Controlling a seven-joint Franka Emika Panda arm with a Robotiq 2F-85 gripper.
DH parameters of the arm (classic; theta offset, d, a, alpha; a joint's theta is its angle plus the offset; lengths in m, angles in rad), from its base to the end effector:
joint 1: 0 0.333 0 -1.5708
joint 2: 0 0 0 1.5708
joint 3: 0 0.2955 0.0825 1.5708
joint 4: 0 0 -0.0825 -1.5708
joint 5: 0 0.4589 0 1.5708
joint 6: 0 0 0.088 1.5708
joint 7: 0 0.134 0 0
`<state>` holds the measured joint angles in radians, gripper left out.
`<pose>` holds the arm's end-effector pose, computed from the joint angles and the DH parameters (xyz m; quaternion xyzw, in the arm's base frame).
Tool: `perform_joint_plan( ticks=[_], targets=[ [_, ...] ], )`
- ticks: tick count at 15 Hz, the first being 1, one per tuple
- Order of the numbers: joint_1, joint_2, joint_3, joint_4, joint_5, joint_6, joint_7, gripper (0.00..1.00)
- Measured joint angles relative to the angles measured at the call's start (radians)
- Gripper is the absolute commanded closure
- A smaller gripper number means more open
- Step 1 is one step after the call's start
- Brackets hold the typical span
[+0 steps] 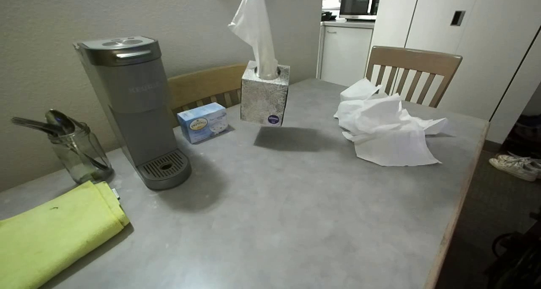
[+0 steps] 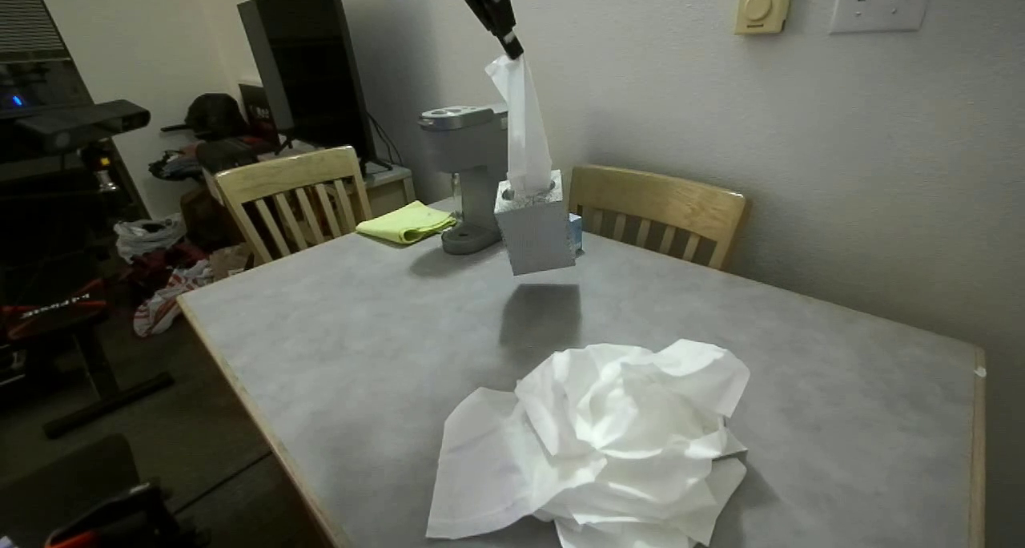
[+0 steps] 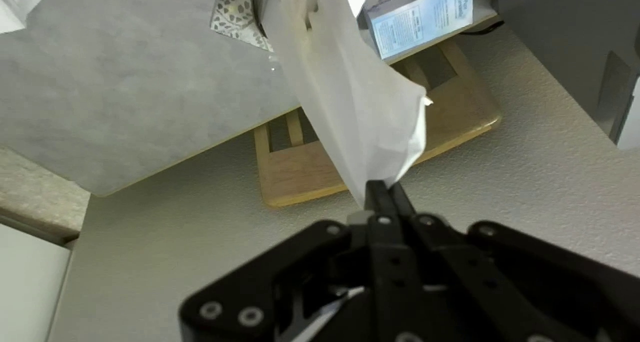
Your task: Take a tissue from the tissue box and put it on the table
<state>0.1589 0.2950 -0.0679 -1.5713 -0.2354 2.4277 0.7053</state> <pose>0.7706 0.0704 0.4716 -0.9290 0.2233 -0.2951 0.0075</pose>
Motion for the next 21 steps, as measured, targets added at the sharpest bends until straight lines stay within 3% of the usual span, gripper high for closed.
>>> perform_joint_plan(
  ticks=[5, 11, 16, 19, 21],
  targets=[
    [0.001, -0.084, 0.004, -0.055, -0.019, -0.045, 0.043, 1.00],
    [-0.003, -0.191, 0.021, -0.065, 0.018, -0.200, 0.029, 1.00],
    [-0.034, -0.219, 0.030, -0.101, 0.158, -0.239, -0.108, 1.00],
    [-0.062, -0.211, 0.030, -0.182, 0.267, -0.235, -0.206, 1.00],
    [-0.079, -0.205, 0.029, -0.221, 0.274, -0.231, -0.237, 1.00]
  ],
)
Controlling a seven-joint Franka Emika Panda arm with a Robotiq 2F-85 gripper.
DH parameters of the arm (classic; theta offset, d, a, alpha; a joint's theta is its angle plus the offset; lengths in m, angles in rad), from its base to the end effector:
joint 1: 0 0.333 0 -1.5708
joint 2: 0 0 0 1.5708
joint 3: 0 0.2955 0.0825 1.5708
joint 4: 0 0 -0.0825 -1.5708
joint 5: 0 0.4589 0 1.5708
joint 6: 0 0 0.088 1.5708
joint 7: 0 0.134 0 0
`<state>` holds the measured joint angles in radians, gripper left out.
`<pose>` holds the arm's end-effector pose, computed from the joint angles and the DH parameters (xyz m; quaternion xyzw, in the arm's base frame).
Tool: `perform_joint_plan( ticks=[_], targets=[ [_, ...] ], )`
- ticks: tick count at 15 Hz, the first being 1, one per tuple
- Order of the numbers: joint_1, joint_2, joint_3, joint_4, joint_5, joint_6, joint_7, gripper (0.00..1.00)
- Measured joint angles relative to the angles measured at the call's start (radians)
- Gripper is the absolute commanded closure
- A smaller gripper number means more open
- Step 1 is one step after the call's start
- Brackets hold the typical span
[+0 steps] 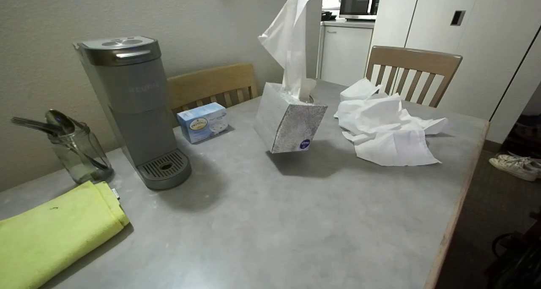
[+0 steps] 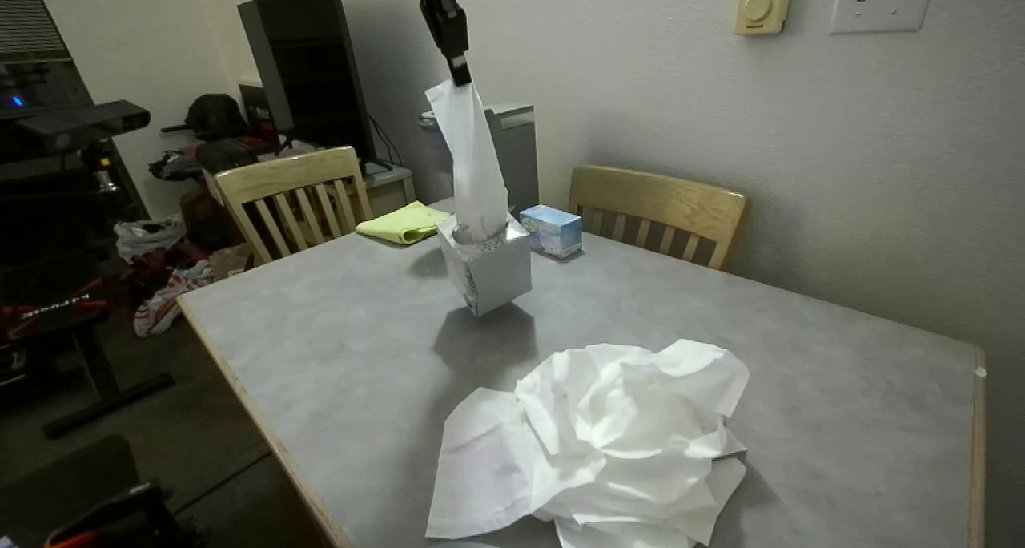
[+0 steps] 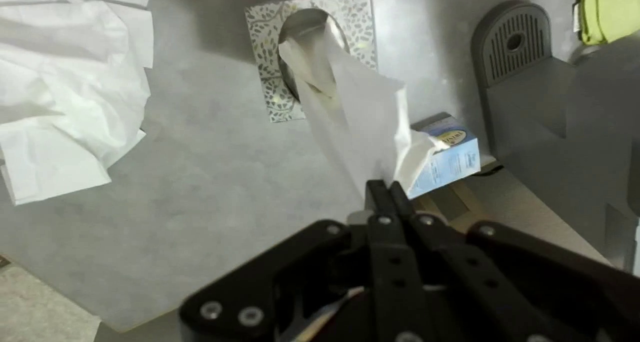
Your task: Take a tissue from the tissue box and put it on the table
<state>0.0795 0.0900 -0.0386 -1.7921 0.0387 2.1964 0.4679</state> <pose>0.6953 0.0312 0.4577 -0.9633 0.2174 -0.1476 0.0545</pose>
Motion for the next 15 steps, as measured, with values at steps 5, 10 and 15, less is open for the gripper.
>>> perform_joint_plan(
  ticks=[5, 10, 15],
  targets=[
    [-0.010, -0.021, 0.001, -0.018, -0.019, 0.004, -0.017, 1.00],
    [-0.013, -0.042, 0.001, -0.041, -0.048, 0.011, -0.025, 1.00],
    [-0.014, -0.134, 0.001, -0.040, -0.130, 0.011, -0.023, 1.00]
  ],
)
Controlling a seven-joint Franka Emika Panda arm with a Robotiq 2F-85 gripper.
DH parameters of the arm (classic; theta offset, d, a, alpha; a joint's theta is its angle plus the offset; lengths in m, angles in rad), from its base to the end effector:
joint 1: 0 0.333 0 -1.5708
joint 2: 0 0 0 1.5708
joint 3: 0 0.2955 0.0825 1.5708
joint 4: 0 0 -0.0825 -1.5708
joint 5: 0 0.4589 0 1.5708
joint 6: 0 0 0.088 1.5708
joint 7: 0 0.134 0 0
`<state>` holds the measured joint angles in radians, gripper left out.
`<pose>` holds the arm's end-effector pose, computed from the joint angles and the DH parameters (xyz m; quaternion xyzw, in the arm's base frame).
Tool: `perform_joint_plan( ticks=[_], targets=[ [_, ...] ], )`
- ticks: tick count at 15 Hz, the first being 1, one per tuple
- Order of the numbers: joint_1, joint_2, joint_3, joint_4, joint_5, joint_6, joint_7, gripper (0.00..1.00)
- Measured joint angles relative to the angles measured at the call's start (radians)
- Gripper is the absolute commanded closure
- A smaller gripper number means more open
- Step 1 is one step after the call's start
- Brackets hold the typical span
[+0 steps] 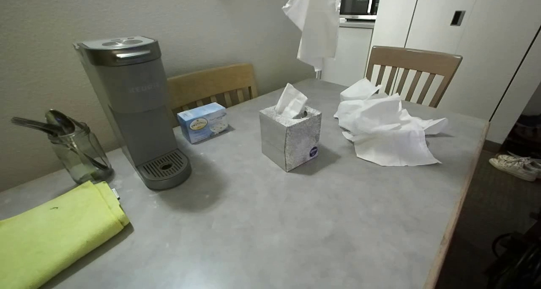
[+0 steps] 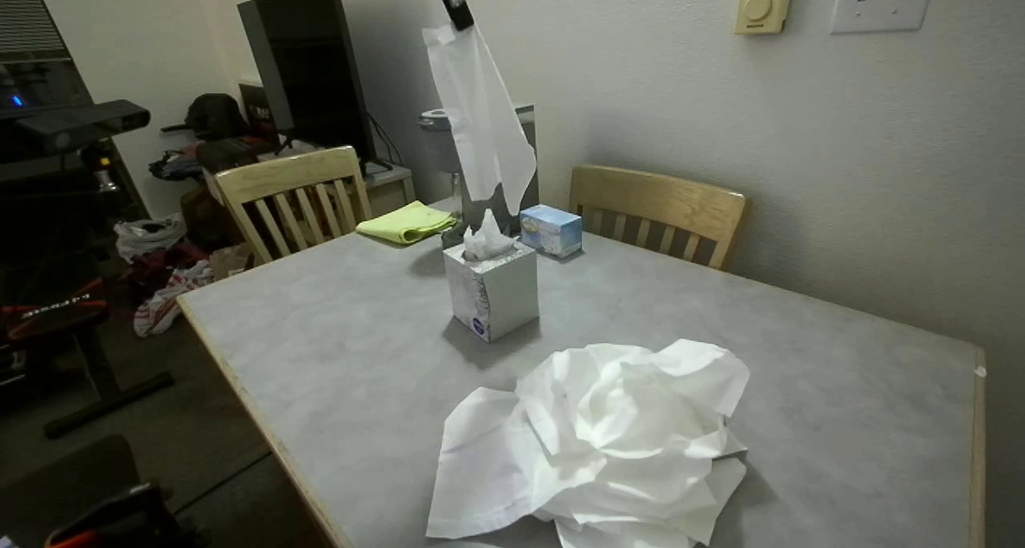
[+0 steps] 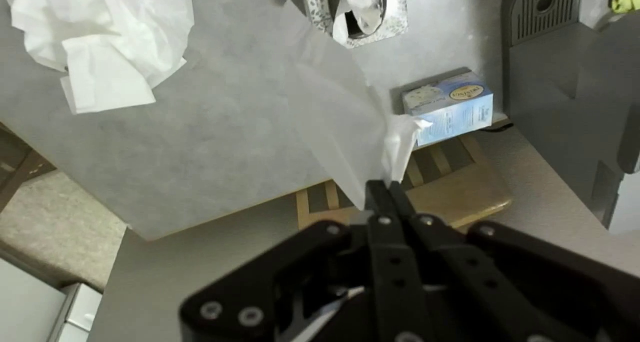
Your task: Take a tissue from the tissue box and put it on the table
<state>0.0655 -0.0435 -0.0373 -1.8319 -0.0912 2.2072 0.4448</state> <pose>0.6703 0.0136 0.5269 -0.9599 0.1838 -0.2114 0.0091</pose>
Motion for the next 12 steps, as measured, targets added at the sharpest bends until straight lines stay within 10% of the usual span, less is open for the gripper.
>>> perform_joint_plan(
  ticks=[12],
  targets=[
    [-0.069, -0.059, -0.016, -0.049, -0.055, 0.090, -0.039, 1.00]
  ],
)
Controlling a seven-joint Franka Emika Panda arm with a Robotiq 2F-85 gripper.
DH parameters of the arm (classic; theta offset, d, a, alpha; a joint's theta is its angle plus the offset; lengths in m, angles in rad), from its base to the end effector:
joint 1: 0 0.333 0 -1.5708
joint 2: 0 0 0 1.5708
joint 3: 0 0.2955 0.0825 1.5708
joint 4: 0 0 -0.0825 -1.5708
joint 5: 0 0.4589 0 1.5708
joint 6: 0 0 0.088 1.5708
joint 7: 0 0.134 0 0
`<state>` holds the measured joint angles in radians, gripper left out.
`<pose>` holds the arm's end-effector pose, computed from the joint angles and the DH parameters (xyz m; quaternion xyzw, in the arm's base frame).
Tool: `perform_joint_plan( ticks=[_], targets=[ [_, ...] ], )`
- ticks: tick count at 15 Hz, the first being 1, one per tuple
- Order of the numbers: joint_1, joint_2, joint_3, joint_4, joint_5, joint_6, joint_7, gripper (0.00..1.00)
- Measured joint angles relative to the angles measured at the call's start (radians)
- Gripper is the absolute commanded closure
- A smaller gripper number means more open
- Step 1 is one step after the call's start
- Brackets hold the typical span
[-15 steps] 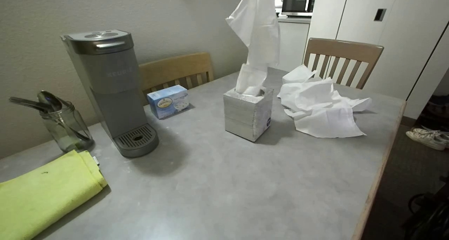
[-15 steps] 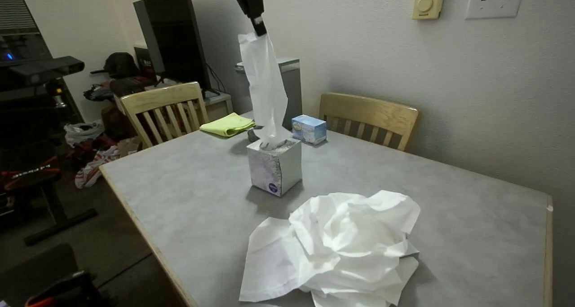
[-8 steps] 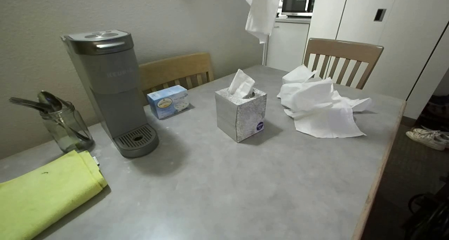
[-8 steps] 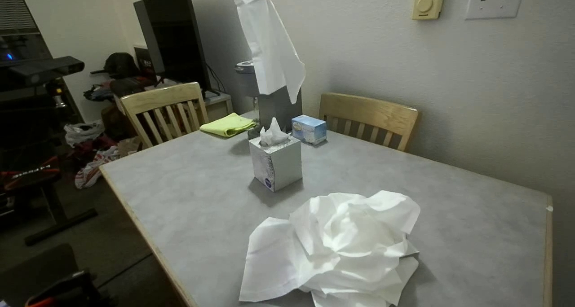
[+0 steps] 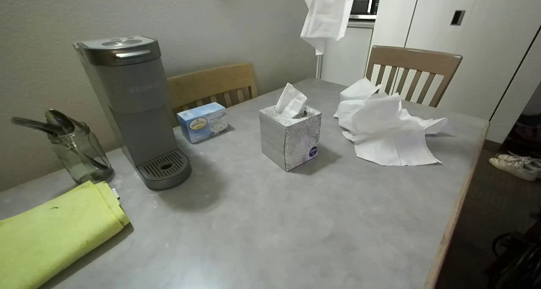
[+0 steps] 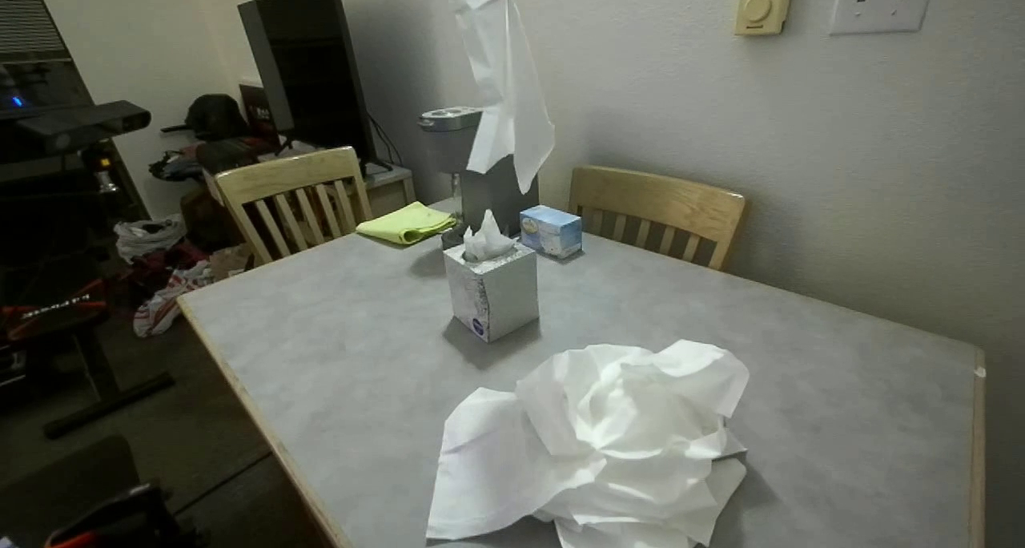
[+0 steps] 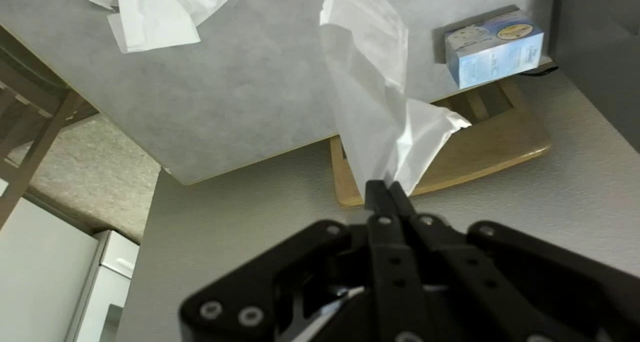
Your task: Take a tissue from the tissue box and put it on the table
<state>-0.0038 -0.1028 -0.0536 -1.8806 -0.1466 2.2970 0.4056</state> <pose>0.6593 -0.0450 0.5495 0.9458 -0.1897 0.2630 0.0174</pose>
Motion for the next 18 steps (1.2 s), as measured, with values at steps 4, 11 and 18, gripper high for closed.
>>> perform_joint_plan(
  ticks=[4, 11, 18],
  targets=[
    [-0.057, 0.026, -0.049, -0.056, 0.004, 0.092, -0.102, 1.00],
    [-0.128, 0.086, -0.132, -0.133, 0.162, 0.192, -0.394, 1.00],
    [-0.171, 0.265, -0.145, -0.254, 0.411, 0.376, -0.662, 0.92]
  ],
)
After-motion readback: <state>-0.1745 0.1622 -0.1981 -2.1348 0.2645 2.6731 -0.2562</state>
